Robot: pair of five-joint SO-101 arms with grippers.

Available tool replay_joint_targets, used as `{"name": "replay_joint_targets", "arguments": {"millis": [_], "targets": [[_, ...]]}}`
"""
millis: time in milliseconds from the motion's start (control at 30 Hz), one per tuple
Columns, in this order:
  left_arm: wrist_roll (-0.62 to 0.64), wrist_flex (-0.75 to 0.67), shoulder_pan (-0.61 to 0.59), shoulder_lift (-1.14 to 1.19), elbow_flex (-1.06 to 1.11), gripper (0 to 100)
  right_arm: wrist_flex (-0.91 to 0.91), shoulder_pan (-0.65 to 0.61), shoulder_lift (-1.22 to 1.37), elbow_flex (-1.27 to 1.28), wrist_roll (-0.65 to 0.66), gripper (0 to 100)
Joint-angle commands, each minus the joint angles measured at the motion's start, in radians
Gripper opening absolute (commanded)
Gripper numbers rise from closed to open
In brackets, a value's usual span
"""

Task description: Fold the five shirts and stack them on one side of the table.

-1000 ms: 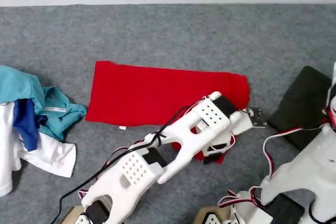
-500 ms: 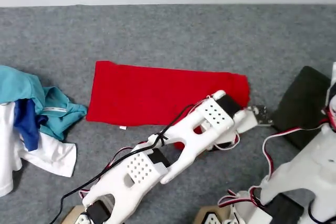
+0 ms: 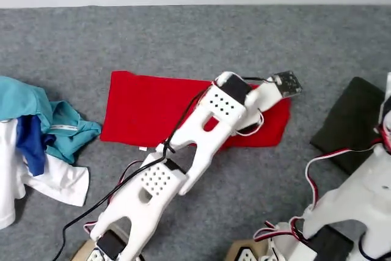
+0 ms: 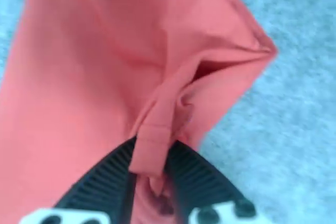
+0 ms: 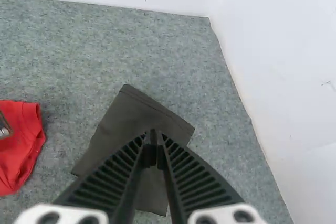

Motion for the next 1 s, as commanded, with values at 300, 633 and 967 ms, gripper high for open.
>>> {"name": "replay_joint_targets", "arguments": {"millis": [300,633,967], "targets": [[-0.012,0.003,-0.051,0.120,-0.242,19,0.041,0.008,-0.018,0.003,0.009,0.9],[-0.124,-0.103,-0.150,0.140,-0.257,19,0.042,0.008,-0.019,0.003,0.006,0.9],[-0.167,-0.189,-0.158,0.140,-0.260,19,0.042,0.008,-0.018,0.003,0.006,0.9]]}}
